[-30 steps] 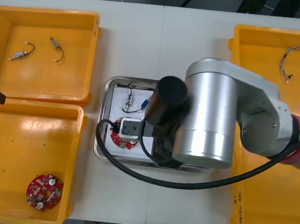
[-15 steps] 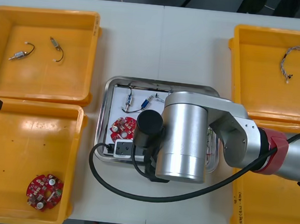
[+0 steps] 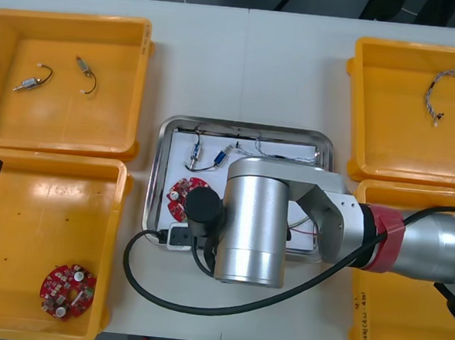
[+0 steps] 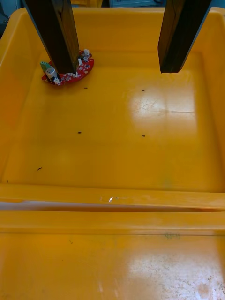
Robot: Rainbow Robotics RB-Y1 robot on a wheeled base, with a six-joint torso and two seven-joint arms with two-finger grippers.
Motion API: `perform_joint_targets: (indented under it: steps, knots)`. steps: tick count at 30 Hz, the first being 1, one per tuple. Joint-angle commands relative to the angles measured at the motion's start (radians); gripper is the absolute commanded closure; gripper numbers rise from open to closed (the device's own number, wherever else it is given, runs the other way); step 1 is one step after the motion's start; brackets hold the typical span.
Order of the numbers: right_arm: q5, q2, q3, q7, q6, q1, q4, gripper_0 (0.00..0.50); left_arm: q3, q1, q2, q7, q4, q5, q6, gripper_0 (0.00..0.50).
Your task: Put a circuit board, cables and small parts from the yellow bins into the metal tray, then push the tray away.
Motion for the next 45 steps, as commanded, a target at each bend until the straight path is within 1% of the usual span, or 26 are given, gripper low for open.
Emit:
perform_joint_targets:
  steps: [1,3,7,16,20,32,33,34,35,36,37,39,40,42,45]
  knots:
    - [0.016,0.032,0.021,-0.022,-0.011,-0.008,-0.006,0.0,0.033,0.017,0.045,0.012,-0.029,-0.002,0.006,0.0]
    - [0.022,0.029,0.027,-0.025,-0.014,-0.004,-0.006,0.0,0.033,0.017,0.045,0.012,-0.029,-0.002,0.006,0.0]
    - [0.058,0.023,0.041,-0.031,-0.02,0.013,-0.006,0.0,0.033,0.017,0.045,0.012,-0.029,-0.002,0.006,0.0]
    - [0.093,0.023,0.043,-0.033,-0.021,0.047,0.006,0.0,0.033,0.017,0.045,0.012,-0.029,-0.002,0.006,0.0]
    - [0.127,0.023,0.064,-0.036,-0.029,0.05,0.015,0.0,0.033,0.017,0.045,0.012,-0.029,-0.002,0.006,0.0]
    - [0.134,0.024,0.064,-0.048,-0.024,0.048,0.006,0.0,0.033,0.017,0.045,0.012,-0.029,-0.002,0.006,0.0]
    - [0.139,0.024,0.064,-0.05,-0.024,0.048,0.001,0.124,0.033,0.017,0.045,0.012,-0.029,-0.002,0.006,0.0]
    - [0.139,0.024,0.064,-0.05,-0.024,0.05,0.0,0.183,0.033,0.017,0.045,0.012,-0.029,-0.002,0.006,0.0]
    - [0.141,0.024,0.064,-0.051,-0.024,0.048,-0.002,0.272,0.033,0.017,0.045,0.012,-0.029,-0.002,0.006,0.0]
    - [0.141,0.024,0.064,-0.053,-0.024,0.048,-0.003,0.326,0.033,0.017,0.045,0.012,-0.029,-0.002,0.006,0.0]
    - [0.141,0.024,0.064,-0.054,-0.024,0.048,-0.003,0.348,0.033,0.017,0.045,0.012,-0.029,-0.002,0.006,0.0]
    - [0.151,0.024,0.064,-0.056,-0.024,0.048,-0.012,0.411,0.033,0.017,0.045,0.012,-0.029,-0.002,0.006,0.0]
    - [0.153,0.024,0.064,-0.056,-0.023,0.048,-0.014,0.419,0.033,0.017,0.045,0.012,-0.029,-0.002,0.006,0.0]
    - [0.156,0.024,0.064,-0.056,-0.024,0.048,-0.02,0.457,0.033,0.017,0.045,0.012,-0.029,-0.002,0.006,0.0]
    - [0.164,0.021,0.064,-0.056,-0.024,0.047,-0.023,0.474,0.033,0.017,0.045,0.012,-0.029,-0.002,0.006,0.0]
